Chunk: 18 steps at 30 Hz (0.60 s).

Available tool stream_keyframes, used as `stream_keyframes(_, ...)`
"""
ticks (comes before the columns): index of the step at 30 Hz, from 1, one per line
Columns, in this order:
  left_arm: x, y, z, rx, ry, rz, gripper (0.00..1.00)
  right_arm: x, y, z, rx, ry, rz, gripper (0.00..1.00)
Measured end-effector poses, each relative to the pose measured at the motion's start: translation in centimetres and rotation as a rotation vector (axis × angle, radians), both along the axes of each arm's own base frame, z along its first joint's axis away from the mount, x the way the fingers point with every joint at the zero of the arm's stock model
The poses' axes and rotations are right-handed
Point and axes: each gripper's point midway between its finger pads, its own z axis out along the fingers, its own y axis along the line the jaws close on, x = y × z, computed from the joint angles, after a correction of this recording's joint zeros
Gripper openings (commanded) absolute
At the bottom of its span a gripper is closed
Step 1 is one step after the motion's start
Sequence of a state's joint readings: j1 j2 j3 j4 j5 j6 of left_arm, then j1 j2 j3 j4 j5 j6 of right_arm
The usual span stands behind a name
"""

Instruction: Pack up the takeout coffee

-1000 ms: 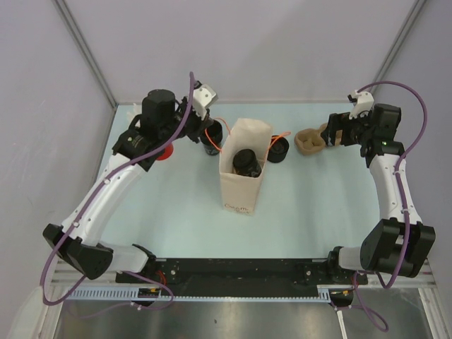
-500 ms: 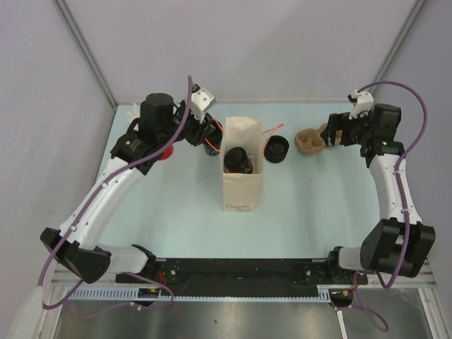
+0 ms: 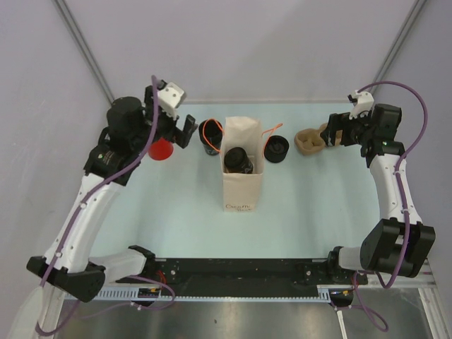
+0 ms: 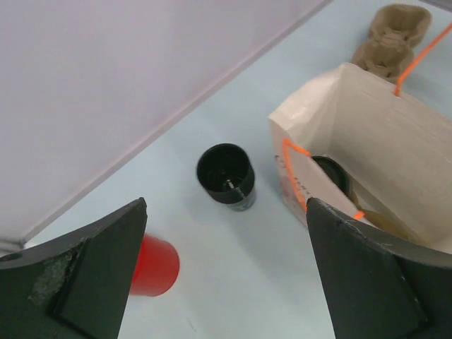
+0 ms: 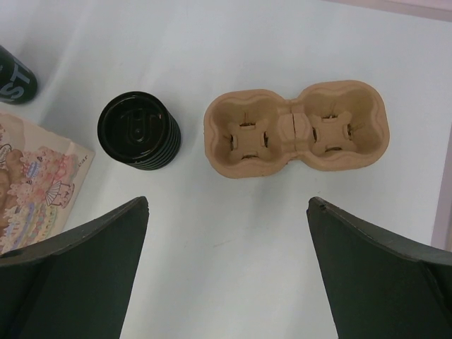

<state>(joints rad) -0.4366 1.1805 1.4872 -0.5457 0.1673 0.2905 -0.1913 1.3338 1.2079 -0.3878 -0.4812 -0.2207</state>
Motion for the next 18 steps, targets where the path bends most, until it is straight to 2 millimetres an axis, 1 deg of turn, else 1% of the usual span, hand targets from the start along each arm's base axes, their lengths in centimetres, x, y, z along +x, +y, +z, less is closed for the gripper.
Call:
stream_keyframes(4, 0.0, 4.4, 1.1, -0.029, -0.032, 0.103, 0.99, 0.0, 0.1, 0.0, 0.008, 0.001, 0.004, 1.0)
stream_keyframes(7, 0.1, 8.1, 1.6, -0.058, -0.042, 0.193, 0.99, -0.1, 0.0, 0.1, 0.019, 0.0, 0.007, 1.0)
stream_keyframes(9, 0.3, 10.0, 1.7, -0.074, -0.041, 0.234, 0.99, -0.2, -0.2, 0.2, 0.029, -0.001, 0.008, 1.0)
stream_keyframes(12, 0.8, 12.8, 1.1, -0.102, -0.019, 0.292, 1.0, -0.4, -0.3, 0.4, 0.044, -0.004, 0.018, 1.0)
stream_keyframes(15, 1.2, 14.7, 0.0, -0.14, 0.014, 0.324, 0.99, -0.8, 0.0, 1.0, 0.062, -0.019, 0.045, 1.0)
stream_keyframes(18, 1.3, 16.0, -1.7, -0.198, 0.055, 0.332, 0.99, -1.7, 0.9, 2.3, 0.079, -0.052, 0.093, 1.0)
